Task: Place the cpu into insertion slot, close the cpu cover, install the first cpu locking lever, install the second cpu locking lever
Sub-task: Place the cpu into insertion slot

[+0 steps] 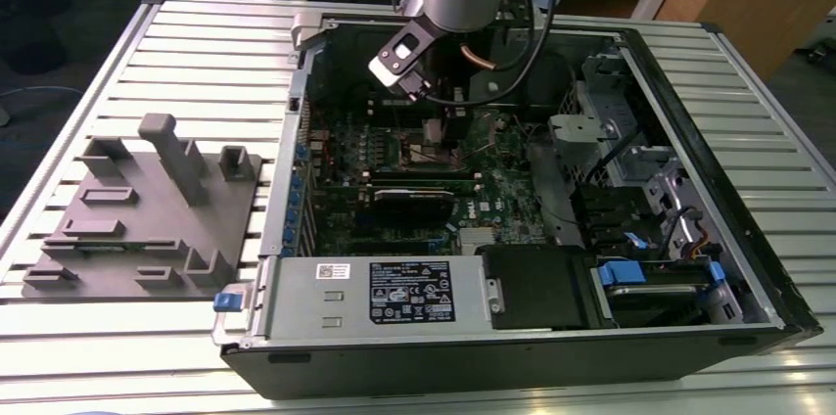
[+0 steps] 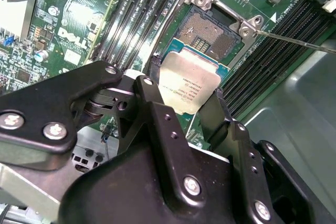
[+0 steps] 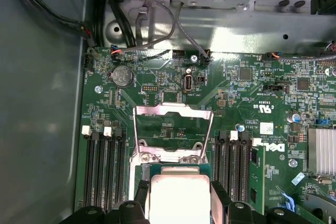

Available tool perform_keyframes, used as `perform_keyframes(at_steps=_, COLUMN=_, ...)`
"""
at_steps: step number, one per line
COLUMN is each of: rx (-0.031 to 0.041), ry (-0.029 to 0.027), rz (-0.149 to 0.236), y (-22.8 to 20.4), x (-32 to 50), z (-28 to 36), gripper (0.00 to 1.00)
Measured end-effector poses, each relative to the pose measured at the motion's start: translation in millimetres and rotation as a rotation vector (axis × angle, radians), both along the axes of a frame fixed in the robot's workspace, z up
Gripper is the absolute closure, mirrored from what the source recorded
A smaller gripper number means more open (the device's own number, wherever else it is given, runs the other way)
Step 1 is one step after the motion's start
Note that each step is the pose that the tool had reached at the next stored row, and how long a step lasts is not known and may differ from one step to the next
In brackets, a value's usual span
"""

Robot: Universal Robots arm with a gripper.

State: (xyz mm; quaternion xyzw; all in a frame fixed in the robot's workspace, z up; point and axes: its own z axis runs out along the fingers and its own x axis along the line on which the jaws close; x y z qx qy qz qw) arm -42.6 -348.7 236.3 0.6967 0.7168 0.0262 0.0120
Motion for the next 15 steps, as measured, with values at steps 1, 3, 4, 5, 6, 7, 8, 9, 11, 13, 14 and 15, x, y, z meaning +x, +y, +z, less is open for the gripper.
perform_keyframes(at_steps=1, rx=-0.0002, ry=0.0001, rz=0.000, y=0.0, x=0.0, z=0.0, gripper=0.46)
perform_keyframes(at_steps=3, rx=0.0002, ry=-0.0001, rz=0.000, y=0.0, x=0.0, z=-0.2, gripper=0.46)
perform_keyframes(at_steps=4, rx=0.0001, ry=-0.0001, rz=0.000, y=0.0, x=0.0, z=-0.2, gripper=0.46)
perform_keyframes(at_steps=5, rx=0.0002, ry=-0.0001, rz=0.000, y=0.0, x=0.0, z=-0.4, gripper=0.46)
perform_keyframes(at_steps=6, rx=0.0005, ry=-0.0003, rz=0.000, y=0.1, x=0.0, z=-0.8, gripper=0.46)
perform_keyframes(at_steps=7, rx=0.0004, ry=-0.0002, rz=0.000, y=0.1, x=0.0, z=-1.2, gripper=0.46)
perform_keyframes(at_steps=8, rx=0.0001, ry=0.0000, rz=0.000, y=0.0, x=0.0, z=-1.4, gripper=0.46)
perform_keyframes(at_steps=9, rx=-0.0001, ry=0.0001, rz=0.000, y=0.0, x=0.0, z=-1.5, gripper=0.46)
perform_keyframes(at_steps=11, rx=0.0001, ry=-0.0001, rz=0.000, y=0.0, x=0.0, z=-1.7, gripper=0.46)
perform_keyframes(at_steps=13, rx=0.0001, ry=0.0000, rz=0.000, y=0.0, x=0.0, z=-1.8, gripper=0.46)
perform_keyframes(at_steps=14, rx=0.0004, ry=-0.0002, rz=0.000, y=0.1, x=0.0, z=-2.2, gripper=0.46)
perform_keyframes(at_steps=15, rx=0.0005, ry=-0.0003, rz=0.000, y=0.1, x=0.0, z=-2.7, gripper=0.46)
